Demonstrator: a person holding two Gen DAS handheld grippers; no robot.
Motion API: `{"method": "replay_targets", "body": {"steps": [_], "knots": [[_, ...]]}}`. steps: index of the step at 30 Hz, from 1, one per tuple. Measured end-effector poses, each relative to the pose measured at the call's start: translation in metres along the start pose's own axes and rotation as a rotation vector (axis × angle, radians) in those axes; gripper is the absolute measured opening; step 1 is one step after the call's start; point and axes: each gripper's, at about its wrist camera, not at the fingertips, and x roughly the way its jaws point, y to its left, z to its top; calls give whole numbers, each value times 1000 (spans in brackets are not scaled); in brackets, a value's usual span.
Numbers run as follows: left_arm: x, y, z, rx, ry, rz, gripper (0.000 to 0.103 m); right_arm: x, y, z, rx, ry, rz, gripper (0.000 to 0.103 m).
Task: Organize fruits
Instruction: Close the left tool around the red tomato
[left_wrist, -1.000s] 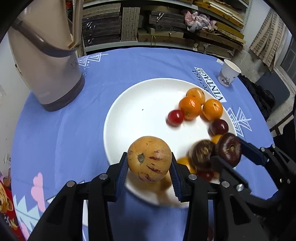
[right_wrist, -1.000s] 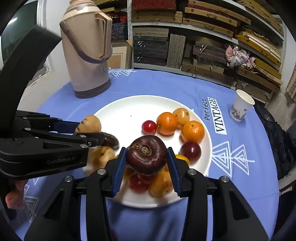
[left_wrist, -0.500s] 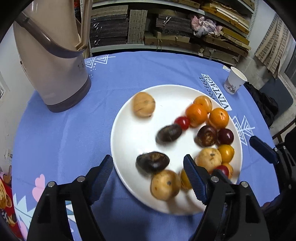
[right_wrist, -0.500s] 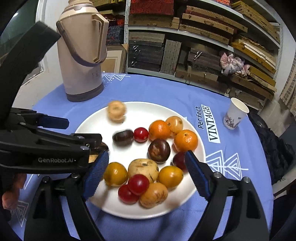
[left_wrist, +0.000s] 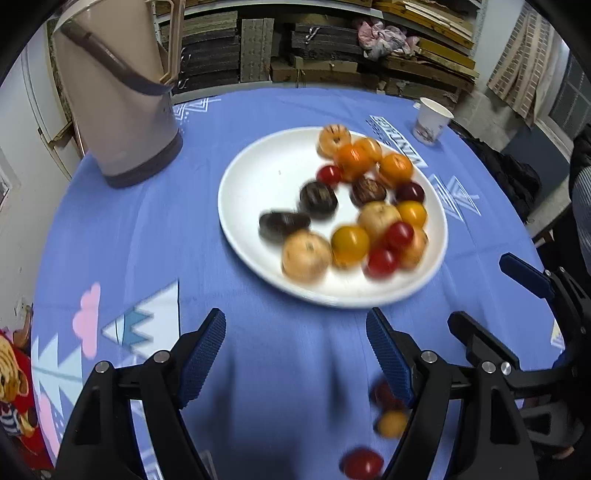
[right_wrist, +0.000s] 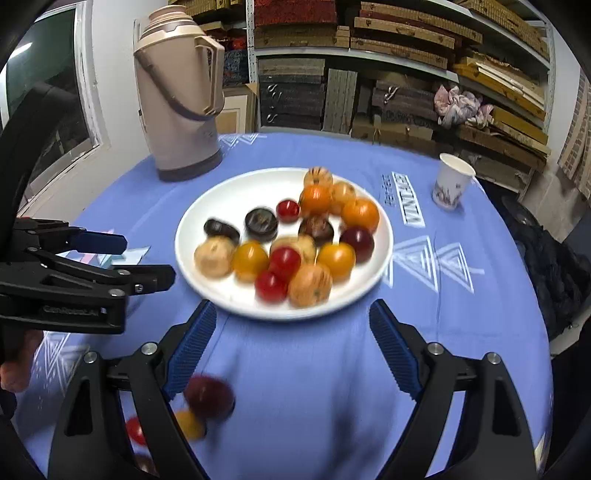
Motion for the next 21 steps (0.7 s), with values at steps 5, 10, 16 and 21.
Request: {"method": "replay_targets", "body": {"steps": [5, 10, 16, 21], "knots": [[-9, -9, -28, 1, 11, -6, 79, -16, -1, -29, 31, 19, 3, 83], [-9, -16, -55, 6, 42, -12, 79, -28, 2, -58, 41, 42, 7, 83], [-2, -22, -84, 5, 83, -17, 79, -37, 2, -82, 54, 55, 10, 83], [7, -31, -101, 28, 120, -28, 79, -41, -1, -92, 68, 61, 11, 84]]}}
